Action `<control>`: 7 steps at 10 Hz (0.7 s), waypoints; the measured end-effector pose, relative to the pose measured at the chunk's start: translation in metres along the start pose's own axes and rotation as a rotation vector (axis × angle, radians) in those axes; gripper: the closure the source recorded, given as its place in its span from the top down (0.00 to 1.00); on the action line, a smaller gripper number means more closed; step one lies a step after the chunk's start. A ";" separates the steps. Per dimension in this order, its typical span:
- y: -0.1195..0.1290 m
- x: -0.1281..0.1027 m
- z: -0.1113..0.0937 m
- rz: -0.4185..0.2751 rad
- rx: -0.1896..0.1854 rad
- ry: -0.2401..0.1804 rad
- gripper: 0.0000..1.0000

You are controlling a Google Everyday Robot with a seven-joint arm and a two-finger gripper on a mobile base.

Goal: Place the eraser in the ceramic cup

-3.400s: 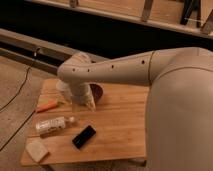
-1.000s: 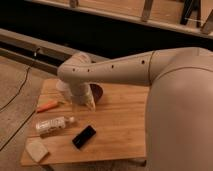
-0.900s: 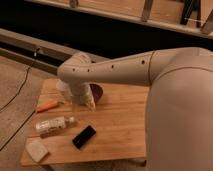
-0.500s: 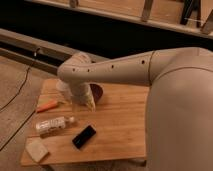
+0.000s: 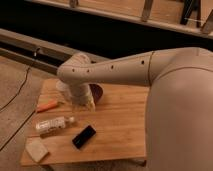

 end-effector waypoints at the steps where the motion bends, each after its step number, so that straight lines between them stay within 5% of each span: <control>1: 0.023 0.013 0.008 -0.094 0.007 0.012 0.65; 4: 0.079 0.057 0.039 -0.365 0.053 0.056 0.65; 7: 0.144 0.114 0.063 -0.609 0.056 0.120 0.65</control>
